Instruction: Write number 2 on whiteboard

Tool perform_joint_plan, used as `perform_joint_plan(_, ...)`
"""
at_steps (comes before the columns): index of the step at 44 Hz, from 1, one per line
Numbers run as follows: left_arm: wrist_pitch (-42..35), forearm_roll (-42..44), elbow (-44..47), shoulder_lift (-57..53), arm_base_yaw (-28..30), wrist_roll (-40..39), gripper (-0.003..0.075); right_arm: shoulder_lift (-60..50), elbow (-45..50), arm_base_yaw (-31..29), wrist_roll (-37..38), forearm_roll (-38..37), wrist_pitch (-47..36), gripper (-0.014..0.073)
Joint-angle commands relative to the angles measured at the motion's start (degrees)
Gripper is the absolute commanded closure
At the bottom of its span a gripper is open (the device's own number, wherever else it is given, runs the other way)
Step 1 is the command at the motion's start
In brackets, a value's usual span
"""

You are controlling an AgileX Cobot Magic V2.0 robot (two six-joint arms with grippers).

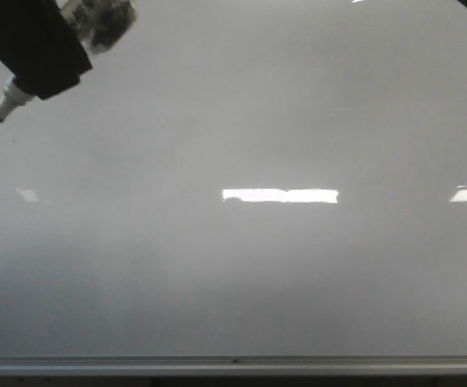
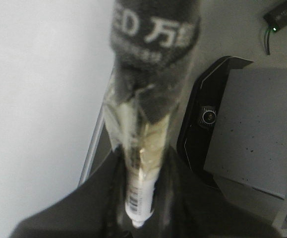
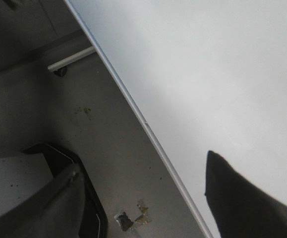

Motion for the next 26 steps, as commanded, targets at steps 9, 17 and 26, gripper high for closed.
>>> perform_joint_plan(9,-3.23,0.37,-2.02,1.28,-9.15,0.15,0.071,1.68,-4.74,10.28,-6.8,2.26,-0.19,0.0056)
perform_joint_plan(17,-3.82,0.44,-2.16,1.28,-11.26,0.15,0.071,5.04,-4.74,16.13,-7.19,2.5,-1.44,0.0056)
perform_joint_plan(26,-3.82,0.44,-2.16,1.28,-11.28,0.15,0.071,7.31,-4.74,20.13,-6.79,3.28,-4.85,0.0056)
